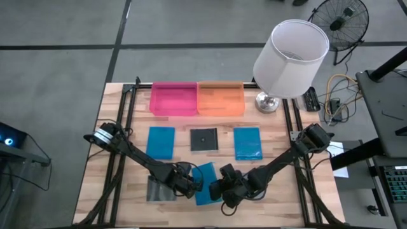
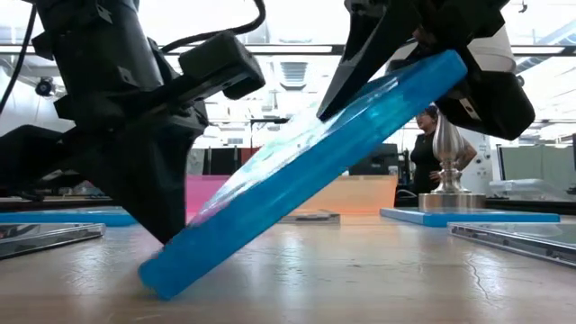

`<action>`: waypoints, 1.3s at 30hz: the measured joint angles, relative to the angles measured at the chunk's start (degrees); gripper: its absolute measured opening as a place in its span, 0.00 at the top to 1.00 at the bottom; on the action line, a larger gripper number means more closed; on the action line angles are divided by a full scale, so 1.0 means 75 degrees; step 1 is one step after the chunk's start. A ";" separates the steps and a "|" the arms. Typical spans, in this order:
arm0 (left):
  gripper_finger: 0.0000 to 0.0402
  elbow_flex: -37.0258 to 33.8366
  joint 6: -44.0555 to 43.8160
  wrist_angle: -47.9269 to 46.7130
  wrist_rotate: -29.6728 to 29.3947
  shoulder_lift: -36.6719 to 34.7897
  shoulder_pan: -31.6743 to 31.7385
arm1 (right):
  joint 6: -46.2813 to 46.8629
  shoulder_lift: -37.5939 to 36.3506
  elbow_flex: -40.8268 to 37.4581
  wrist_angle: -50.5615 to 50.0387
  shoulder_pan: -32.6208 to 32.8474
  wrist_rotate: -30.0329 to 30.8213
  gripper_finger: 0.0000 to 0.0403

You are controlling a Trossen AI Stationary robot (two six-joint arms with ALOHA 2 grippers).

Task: Pick & place jewel cases by type
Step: Put the bottom blue CD case into the orange bin

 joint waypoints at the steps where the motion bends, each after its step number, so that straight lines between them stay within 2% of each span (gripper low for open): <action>1: 1.00 -0.0003 -0.0031 -0.0214 -0.0003 -0.0053 0.0000 | -0.0035 -0.0022 0.0000 -0.0043 0.0003 0.0000 0.87; 6: 0.96 -0.0026 0.0242 -0.0839 0.0001 -0.0278 0.0000 | -0.0049 -0.0151 0.0000 -0.0302 0.0000 0.0006 0.88; 15: 0.77 -0.0032 0.1285 -0.0779 -0.0092 -0.0795 0.0082 | -0.0250 -0.0335 0.0006 -0.0499 -0.0017 0.0026 0.88; 20: 0.70 -0.0029 0.2047 -0.0786 -0.0243 -0.1197 0.0096 | -0.0460 -0.0498 0.0038 -0.0883 -0.0026 0.0064 0.88; 29: 0.69 -0.0021 0.4044 -0.0784 -0.0561 -0.2039 0.0088 | -0.1191 -0.1051 0.0035 -0.1158 -0.0113 0.0375 0.92; 39: 0.69 -0.0009 0.5404 -0.0916 -0.0749 -0.3029 0.0047 | -0.1835 -0.1844 0.0032 -0.1676 -0.0277 0.0667 0.92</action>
